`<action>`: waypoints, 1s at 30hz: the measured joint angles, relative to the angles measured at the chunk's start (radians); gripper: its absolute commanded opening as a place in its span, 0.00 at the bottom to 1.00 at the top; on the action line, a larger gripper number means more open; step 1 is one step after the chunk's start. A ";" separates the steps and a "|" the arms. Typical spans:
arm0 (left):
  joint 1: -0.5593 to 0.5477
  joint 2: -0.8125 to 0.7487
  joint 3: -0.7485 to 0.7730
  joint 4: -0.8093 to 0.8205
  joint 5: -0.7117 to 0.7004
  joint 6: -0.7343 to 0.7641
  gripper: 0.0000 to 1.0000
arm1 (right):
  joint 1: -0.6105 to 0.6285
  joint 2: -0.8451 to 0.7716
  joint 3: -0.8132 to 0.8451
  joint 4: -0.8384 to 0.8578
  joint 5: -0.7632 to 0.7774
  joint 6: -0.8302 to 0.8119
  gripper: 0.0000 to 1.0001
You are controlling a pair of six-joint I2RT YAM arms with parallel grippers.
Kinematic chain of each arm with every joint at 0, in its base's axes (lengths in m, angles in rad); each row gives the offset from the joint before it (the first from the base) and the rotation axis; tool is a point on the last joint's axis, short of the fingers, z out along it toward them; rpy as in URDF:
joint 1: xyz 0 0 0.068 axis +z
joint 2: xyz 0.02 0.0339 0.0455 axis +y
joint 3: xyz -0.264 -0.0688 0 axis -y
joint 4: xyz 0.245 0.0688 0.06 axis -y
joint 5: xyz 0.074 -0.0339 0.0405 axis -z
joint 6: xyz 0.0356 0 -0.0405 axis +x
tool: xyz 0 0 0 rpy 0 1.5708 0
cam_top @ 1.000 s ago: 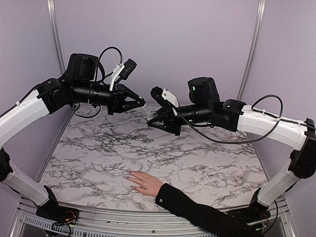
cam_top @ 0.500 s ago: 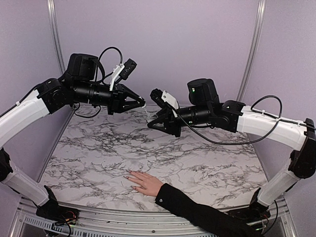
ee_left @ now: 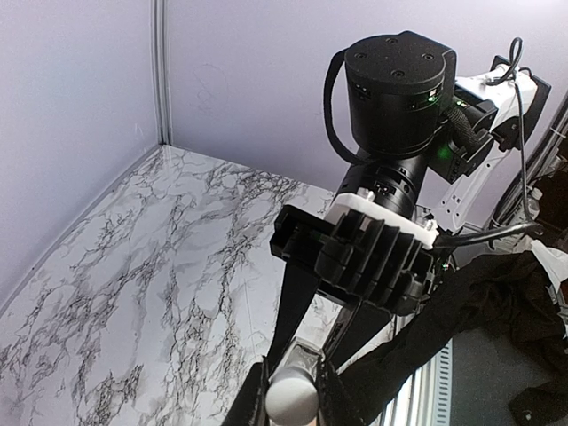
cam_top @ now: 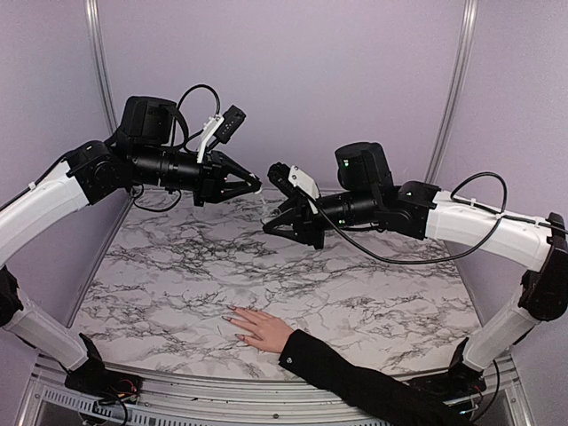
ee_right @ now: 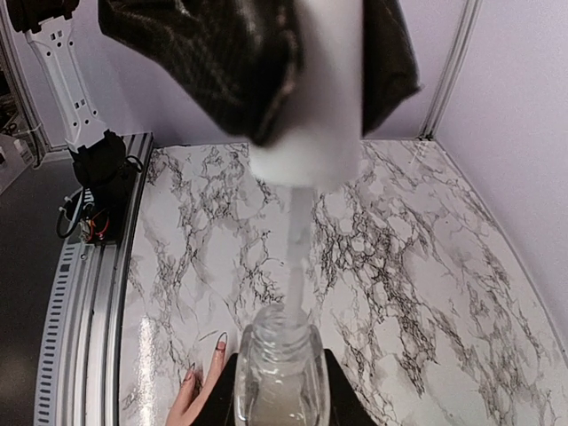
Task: Paint the nails
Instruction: Unscrew the nail polish bottle.
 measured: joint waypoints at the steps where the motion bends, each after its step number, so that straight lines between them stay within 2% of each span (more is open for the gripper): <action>1: 0.000 0.000 0.000 0.000 0.002 0.000 0.00 | 0.000 0.000 0.000 0.000 0.000 0.000 0.00; 30: 0.000 0.000 -0.010 0.000 0.021 -0.006 0.00 | -0.015 -0.013 -0.006 0.027 -0.021 0.054 0.00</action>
